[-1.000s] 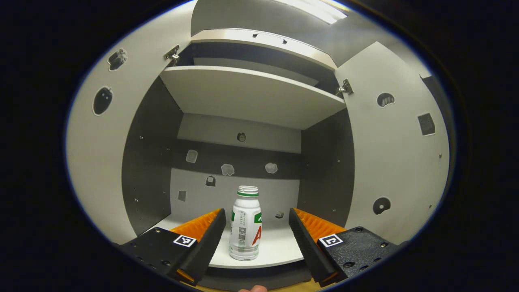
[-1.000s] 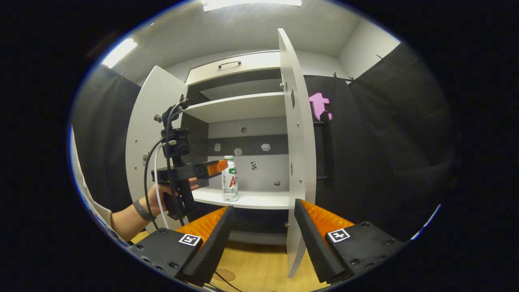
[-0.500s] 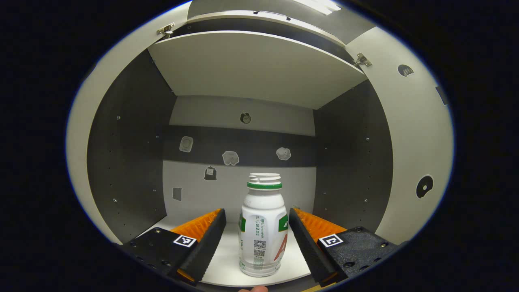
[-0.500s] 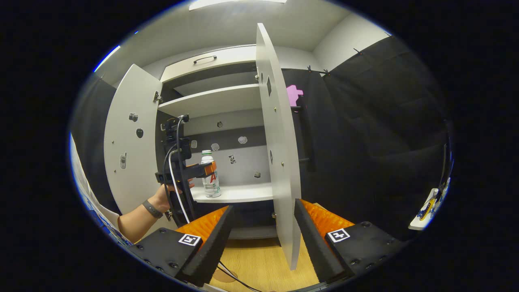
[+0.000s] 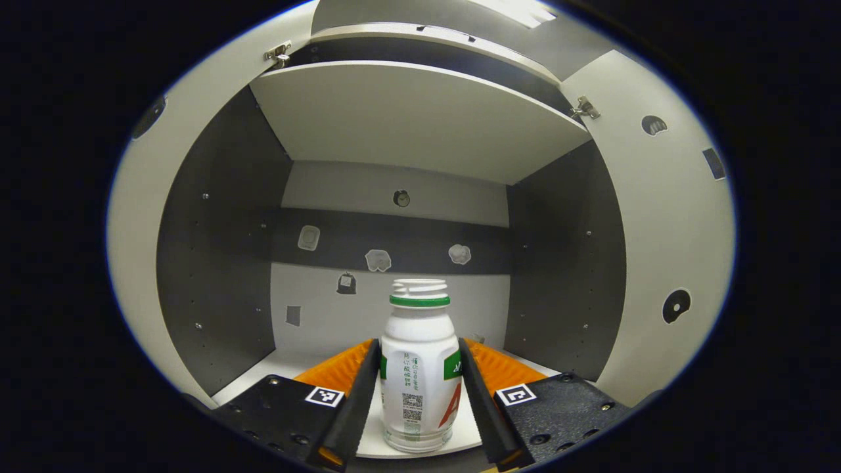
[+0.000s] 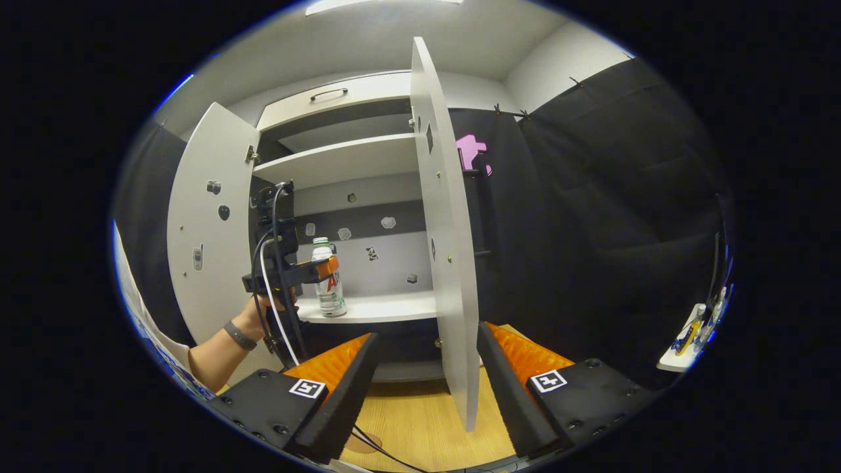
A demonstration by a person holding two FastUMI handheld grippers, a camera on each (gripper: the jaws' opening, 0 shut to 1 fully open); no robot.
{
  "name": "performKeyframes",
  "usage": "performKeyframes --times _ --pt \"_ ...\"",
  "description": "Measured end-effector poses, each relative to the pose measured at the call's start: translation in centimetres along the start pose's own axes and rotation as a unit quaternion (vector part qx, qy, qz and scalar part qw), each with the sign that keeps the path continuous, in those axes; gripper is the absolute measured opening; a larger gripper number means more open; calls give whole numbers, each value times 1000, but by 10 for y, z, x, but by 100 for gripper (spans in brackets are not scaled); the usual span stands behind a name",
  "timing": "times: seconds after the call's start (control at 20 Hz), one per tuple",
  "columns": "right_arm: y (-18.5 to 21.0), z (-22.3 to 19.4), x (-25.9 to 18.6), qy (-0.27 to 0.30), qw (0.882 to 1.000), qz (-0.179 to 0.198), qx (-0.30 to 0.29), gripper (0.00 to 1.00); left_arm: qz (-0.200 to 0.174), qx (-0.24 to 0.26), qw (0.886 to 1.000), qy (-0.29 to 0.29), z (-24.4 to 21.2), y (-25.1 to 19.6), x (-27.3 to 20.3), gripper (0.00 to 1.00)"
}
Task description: Grasp the bottle in the cabinet with the left hand and place it on the coaster, then close the right door with the right hand and the left door with the left hand.
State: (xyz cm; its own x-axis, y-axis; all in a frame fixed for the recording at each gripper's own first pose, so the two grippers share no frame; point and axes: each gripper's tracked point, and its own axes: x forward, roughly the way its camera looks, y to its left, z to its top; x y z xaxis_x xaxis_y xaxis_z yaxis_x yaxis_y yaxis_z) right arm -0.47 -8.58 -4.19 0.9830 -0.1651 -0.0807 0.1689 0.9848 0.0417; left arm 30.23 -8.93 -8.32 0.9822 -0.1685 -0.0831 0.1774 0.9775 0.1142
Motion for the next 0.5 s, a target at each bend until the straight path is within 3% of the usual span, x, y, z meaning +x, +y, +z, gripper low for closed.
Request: performKeyframes --times 0.5 --pt "21 1 -16 4 996 87 -13 97 7 -6 1000 -22 33 -7 -106 70"
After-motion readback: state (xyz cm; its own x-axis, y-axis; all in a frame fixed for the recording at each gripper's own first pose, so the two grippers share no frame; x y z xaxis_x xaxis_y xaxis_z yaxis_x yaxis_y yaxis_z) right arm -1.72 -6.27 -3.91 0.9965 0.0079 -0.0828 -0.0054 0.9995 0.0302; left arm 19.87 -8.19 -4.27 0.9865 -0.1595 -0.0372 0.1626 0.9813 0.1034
